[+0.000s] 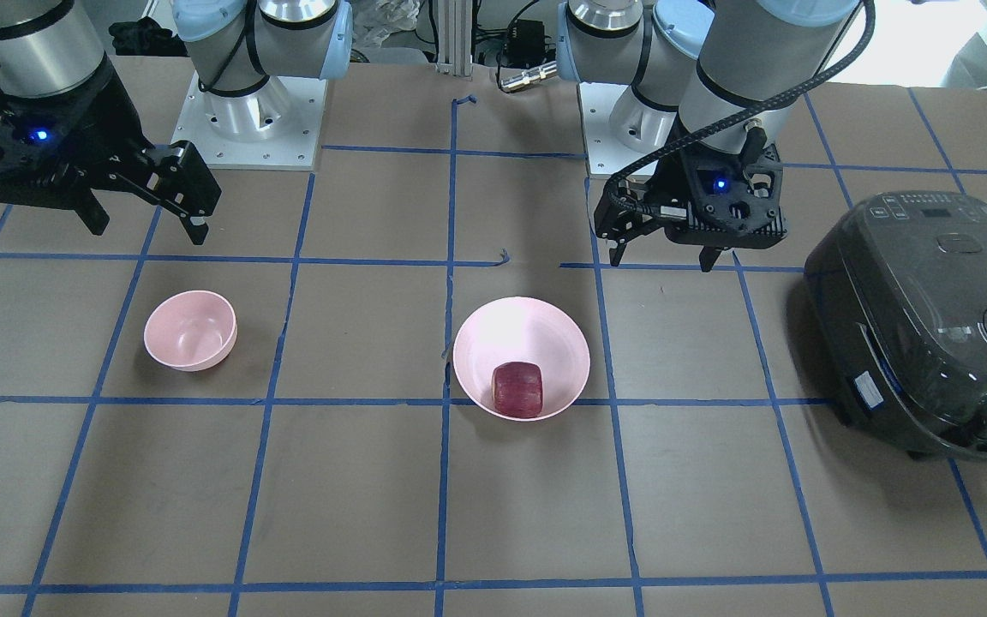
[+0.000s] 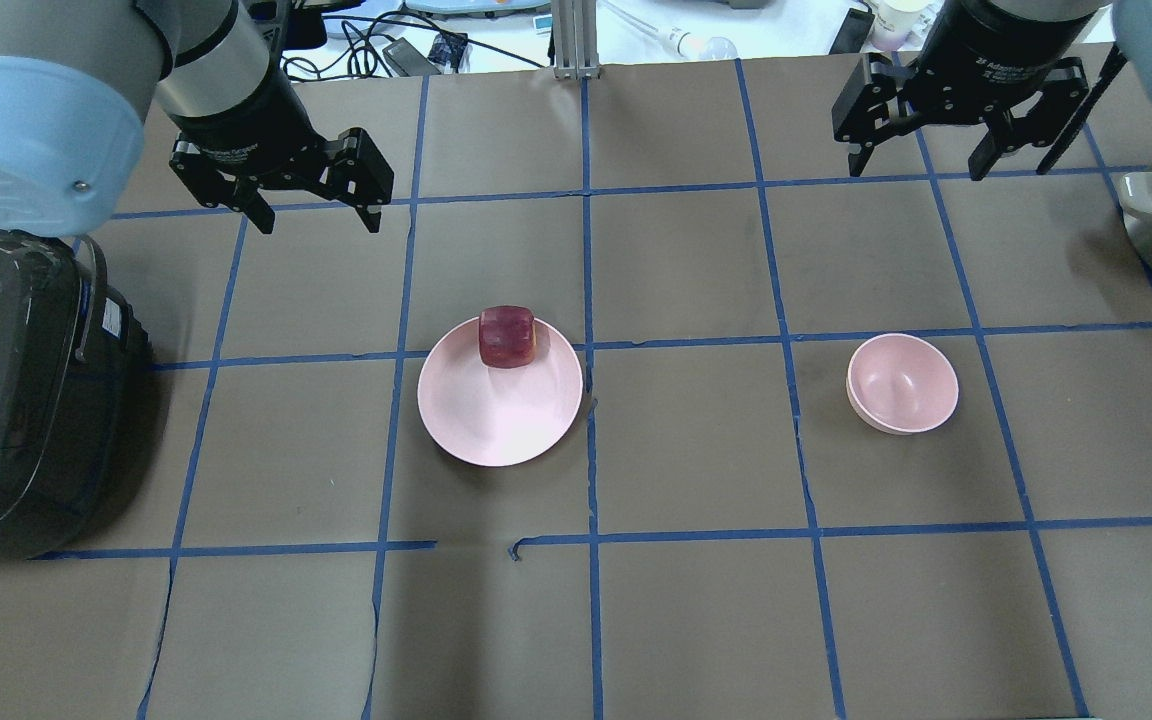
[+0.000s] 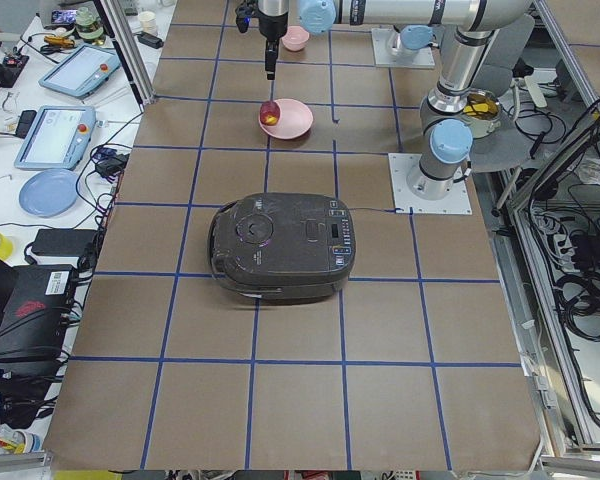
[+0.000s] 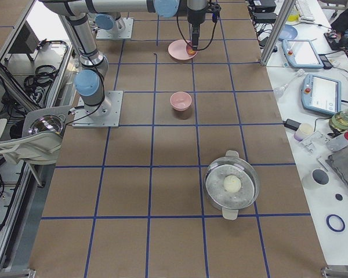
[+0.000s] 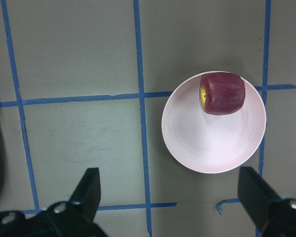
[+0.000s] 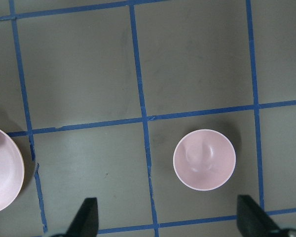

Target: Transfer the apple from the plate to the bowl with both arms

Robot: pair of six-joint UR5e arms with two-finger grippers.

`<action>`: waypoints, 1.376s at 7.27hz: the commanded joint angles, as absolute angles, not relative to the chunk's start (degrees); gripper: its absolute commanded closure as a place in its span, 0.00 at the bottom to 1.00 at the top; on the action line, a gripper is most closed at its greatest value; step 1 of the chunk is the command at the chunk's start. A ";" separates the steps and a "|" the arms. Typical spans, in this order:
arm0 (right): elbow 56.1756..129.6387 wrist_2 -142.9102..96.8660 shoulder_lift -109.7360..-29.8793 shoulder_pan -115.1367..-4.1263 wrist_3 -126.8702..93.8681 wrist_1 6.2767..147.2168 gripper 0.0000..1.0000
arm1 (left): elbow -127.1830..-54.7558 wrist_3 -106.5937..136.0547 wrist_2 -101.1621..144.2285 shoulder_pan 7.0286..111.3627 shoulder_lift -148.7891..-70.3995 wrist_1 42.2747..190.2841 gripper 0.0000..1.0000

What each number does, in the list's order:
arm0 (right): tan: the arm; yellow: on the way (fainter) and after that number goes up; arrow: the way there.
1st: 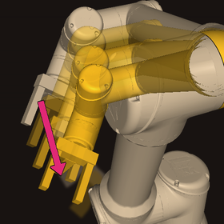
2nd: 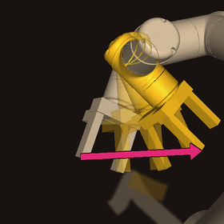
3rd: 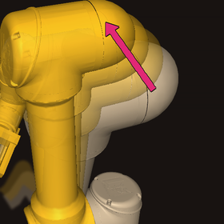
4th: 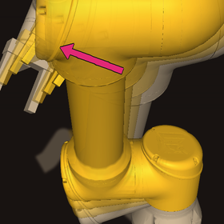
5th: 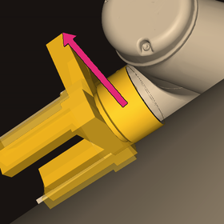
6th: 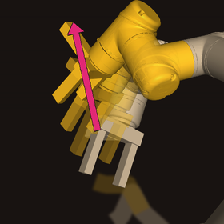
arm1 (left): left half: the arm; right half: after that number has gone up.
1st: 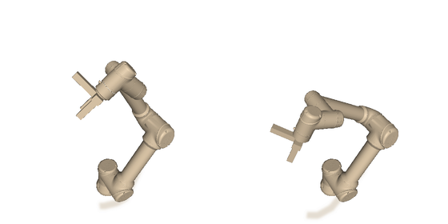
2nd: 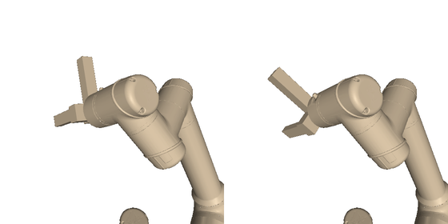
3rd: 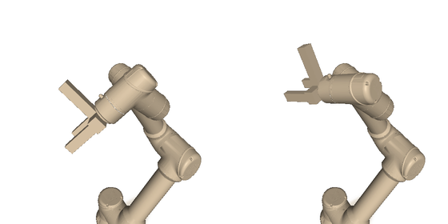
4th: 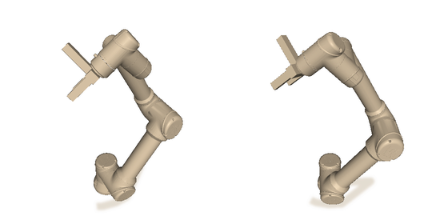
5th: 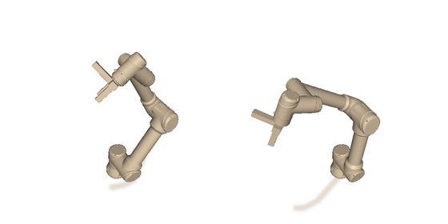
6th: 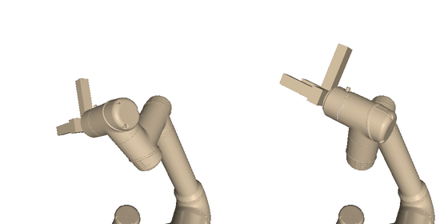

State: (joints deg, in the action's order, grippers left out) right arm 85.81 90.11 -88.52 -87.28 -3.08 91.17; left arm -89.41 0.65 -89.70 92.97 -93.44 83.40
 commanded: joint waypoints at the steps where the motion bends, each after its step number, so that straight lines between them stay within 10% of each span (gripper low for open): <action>1: 85.69 90.18 -88.59 -87.28 -3.08 91.06 0.00 | -89.56 0.62 -89.74 92.99 -93.43 83.15 0.00; 10: 86.04 90.26 -88.59 -87.27 -2.90 91.05 0.00 | -100.37 12.63 -85.87 100.98 -111.78 51.25 0.00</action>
State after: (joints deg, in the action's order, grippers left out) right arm 85.99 90.26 -88.59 -87.20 -2.90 91.05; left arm -99.08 9.79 -86.03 100.33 -109.03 55.58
